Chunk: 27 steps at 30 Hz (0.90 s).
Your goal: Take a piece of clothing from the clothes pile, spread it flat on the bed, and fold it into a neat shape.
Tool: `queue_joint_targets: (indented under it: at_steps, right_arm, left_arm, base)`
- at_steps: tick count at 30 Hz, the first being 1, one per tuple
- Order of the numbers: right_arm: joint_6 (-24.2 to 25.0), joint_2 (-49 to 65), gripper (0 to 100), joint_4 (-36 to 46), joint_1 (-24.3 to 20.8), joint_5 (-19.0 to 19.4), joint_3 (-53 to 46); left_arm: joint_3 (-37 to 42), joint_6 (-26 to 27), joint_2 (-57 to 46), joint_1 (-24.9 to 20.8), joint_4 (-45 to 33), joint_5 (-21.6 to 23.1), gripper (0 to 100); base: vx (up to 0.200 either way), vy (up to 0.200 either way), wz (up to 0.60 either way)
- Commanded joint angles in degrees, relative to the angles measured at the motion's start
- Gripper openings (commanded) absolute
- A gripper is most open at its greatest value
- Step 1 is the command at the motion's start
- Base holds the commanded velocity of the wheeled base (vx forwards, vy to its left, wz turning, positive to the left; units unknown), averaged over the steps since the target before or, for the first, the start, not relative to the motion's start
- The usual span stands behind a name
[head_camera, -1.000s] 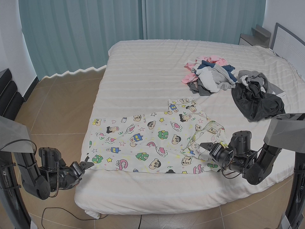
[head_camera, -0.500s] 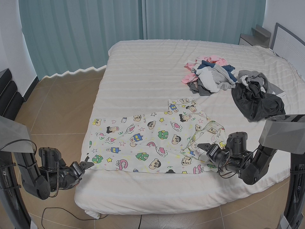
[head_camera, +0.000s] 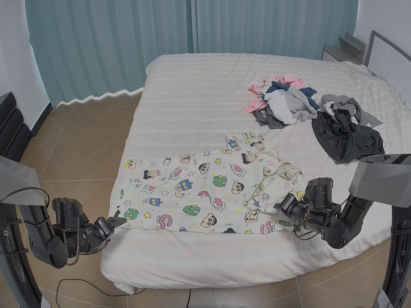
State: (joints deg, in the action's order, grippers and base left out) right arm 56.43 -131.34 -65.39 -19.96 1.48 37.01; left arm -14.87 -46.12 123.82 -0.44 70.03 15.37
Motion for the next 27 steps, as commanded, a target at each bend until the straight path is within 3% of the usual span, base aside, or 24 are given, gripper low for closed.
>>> queue_joint_targets:
  at_steps: [1, 5, 14, 18, 27]
  right_arm:
    - [-0.1, 4.2, 0, 0.4, -0.4, -0.2, -0.8]
    - [-0.7, 7.6, 0, 4.0, -2.3, -2.6, -0.3]
    - [-2.2, 12.4, 0, 15.6, -5.8, -3.4, 4.6]
    - [-2.4, 12.0, 0, 21.7, -8.7, -7.7, 7.8]
    - [-2.3, 11.5, 0, 27.3, -13.2, -8.1, 8.5]
  left_arm:
    - [0.1, 0.0, 0.0, 0.0, 0.4, 0.0, 100]
    - [0.3, 0.0, 0.0, 0.0, 1.1, 0.0, 100]
    - [0.3, 0.0, 0.0, 0.1, 1.1, 0.0, 100]
    - [0.3, 0.0, 0.0, 0.1, 1.1, 0.0, 100]
    - [0.3, 0.0, 0.0, 0.1, 1.1, 0.0, 100]
  base:
    - [0.000, 0.000, 0.00]
    - [0.000, 0.000, 0.00]
    - [0.000, 0.000, 0.00]
    - [0.000, 0.000, 0.00]
    - [0.000, 0.000, 0.00]
